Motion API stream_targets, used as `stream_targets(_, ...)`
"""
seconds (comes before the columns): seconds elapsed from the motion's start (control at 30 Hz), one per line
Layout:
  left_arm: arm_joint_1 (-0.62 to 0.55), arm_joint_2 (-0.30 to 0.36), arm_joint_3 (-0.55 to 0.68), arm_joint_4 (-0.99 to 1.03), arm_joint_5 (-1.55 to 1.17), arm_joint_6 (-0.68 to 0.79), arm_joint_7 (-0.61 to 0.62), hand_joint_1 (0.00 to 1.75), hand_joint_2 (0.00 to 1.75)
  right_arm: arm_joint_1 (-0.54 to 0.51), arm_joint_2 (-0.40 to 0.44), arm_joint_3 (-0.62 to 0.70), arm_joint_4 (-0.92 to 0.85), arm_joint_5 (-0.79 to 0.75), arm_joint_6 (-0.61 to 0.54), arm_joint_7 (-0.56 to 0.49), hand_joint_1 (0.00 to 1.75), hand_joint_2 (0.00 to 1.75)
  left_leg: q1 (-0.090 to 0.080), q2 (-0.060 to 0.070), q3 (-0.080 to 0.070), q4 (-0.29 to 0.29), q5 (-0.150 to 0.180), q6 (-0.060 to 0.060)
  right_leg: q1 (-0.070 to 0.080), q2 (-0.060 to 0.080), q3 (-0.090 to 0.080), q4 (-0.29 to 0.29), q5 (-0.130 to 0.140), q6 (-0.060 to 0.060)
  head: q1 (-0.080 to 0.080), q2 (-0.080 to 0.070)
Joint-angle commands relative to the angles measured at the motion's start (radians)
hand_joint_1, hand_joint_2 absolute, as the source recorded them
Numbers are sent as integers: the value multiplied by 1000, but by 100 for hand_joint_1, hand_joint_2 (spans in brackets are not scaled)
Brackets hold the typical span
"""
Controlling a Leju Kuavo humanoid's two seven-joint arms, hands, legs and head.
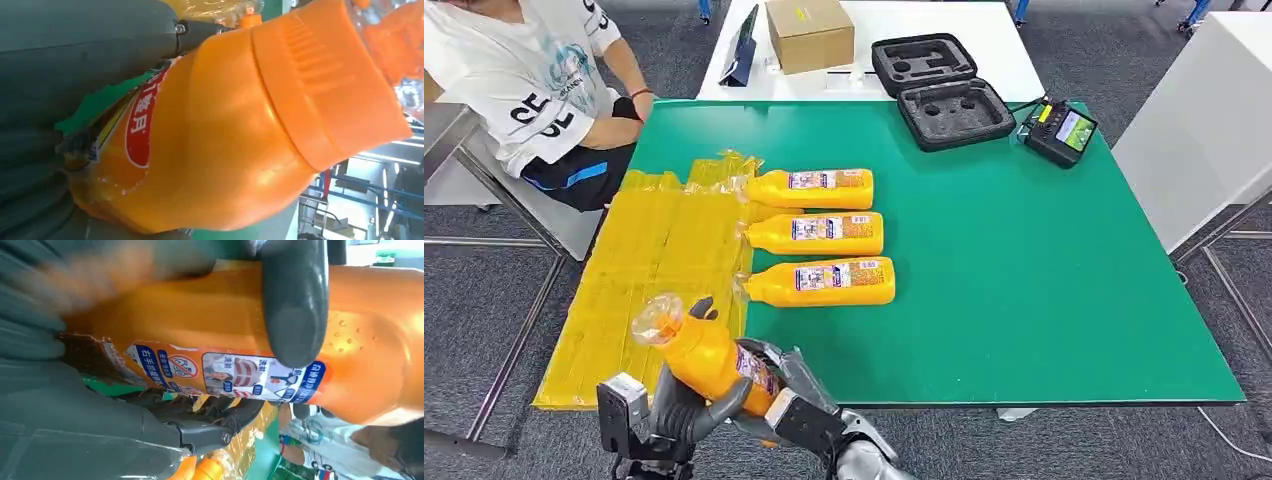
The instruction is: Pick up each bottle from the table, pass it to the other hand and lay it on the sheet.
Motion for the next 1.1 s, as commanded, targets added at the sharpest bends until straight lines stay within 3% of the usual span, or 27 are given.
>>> stream_targets(0.03, -19, 9, -4, 56, 11, 6, 13, 0, 175, -55, 4, 72, 103, 8, 6, -2, 175, 175, -1, -1, 6, -2, -2, 0, -1, 0, 6, -1, -2, 0, 0, 0)
stream_targets(0.43, -18, -4, 33, 21, 129, -59, -6, 0, 175, -81, 6, 87, 158, 12, -9, 13, 175, 175, 0, -1, 5, -1, -1, 0, 0, 0, 5, -1, -2, 0, 0, 0)
stream_targets(0.47, -14, -9, 45, 7, 138, -56, -22, 9, 175, -83, 5, 88, 164, 21, -14, 22, 175, 175, 0, -1, 3, -1, -1, 0, 0, 0, 3, -1, -1, 0, 0, 0)
stream_targets(0.5, -12, -12, 51, 0, 141, -52, -27, 136, 175, -83, 3, 87, 166, 26, -18, 24, 175, 175, 0, 0, 2, -1, 0, 0, 0, 0, 2, -1, 0, 0, 0, 0)
stream_targets(0.53, -11, -15, 57, -7, 143, -47, -35, 173, 175, -83, 1, 87, 167, 30, -22, 23, 175, 175, 0, -1, 4, -1, -1, 0, 0, 0, 4, -1, -1, 0, 0, 0)
stream_targets(0.6, -12, -17, 65, -9, 136, -31, -49, 175, 175, -82, -5, 86, 165, 49, -42, 22, 175, 175, 0, -2, 5, -1, -1, 0, 0, -1, 5, -1, -2, 0, 0, 0)
stream_targets(0.63, -13, -16, 65, -6, 126, -20, -53, 175, 175, -81, -7, 84, 162, 61, -62, 25, 51, 175, 0, -2, 3, -1, -1, 0, 0, -1, 3, -1, -1, 0, 0, 0)
stream_targets(0.67, -14, -17, 66, -2, 123, -13, -56, 175, 175, -79, -8, 79, 156, 77, -96, 25, 0, 175, 0, -3, 5, -1, -1, 0, 0, -2, 5, -1, -2, 0, 0, 0)
stream_targets(0.73, -18, -16, 66, 3, 116, -2, -61, 175, 175, -77, -10, 68, 143, 85, -123, 29, 0, 175, 0, -2, 3, -1, 0, 0, 0, -2, 3, -1, -1, 0, 0, 0)
stream_targets(0.77, -19, -17, 68, 5, 109, 8, -64, 175, 175, -76, -11, 64, 135, 92, -143, 33, 0, 0, 0, -2, 4, -1, -1, 0, 0, -2, 4, -1, -1, 0, 0, 0)
stream_targets(1.1, -16, -14, 71, -3, 87, 52, -74, 175, 175, -51, -27, 46, 59, 133, -174, 61, 0, 0, 0, -3, 3, -1, -1, 0, 0, -2, 4, -1, -2, 0, 0, 0)
